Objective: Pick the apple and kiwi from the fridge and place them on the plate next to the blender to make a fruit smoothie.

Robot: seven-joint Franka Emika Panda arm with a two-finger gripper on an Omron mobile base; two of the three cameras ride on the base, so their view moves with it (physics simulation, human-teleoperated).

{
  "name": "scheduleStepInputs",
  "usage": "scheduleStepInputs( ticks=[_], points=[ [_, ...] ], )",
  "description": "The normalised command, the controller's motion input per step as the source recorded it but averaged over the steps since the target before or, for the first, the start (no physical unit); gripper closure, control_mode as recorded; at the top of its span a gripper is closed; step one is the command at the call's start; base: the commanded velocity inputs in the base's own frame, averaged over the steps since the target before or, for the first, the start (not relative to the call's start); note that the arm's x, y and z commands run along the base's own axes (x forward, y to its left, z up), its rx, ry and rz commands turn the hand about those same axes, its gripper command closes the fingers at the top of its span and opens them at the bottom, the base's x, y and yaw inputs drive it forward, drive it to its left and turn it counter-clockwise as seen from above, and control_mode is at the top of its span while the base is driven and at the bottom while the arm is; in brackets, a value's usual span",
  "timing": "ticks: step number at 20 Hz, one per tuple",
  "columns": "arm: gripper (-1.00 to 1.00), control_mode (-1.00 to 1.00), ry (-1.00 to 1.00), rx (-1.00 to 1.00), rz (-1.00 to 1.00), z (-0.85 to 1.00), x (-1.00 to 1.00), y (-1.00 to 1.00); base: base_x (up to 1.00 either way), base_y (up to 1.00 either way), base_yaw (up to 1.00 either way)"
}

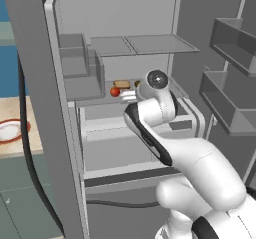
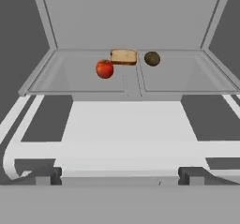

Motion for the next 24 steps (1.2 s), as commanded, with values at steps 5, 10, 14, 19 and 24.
scheduleStepInputs(
  ticks=[5, 10, 14, 19, 24],
  points=[
    [-1.0, -1.0, 0.01, 0.0, 0.0, 0.02, 0.45, 0.15, 0.0, 0.0, 0.0],
    [-1.0, -1.0, 0.0, 0.0, 0.01, -0.19, 0.3, 0.0, 0.0, 0.0, 0.0],
    [-1.0, -1.0, 0.0, 0.0, 0.0, -0.32, 0.39, 0.0, 0.0, 0.0, 0.0],
    [-1.0, -1.0, 0.03, 0.0, 0.0, -0.16, 0.41, 0.02, 0.0, 0.0, 0.0],
    [-1.0, -1.0, 0.12, -0.01, 0.0, -0.08, 0.45, 0.15, 0.0, 0.0, 0.0]
  ],
)
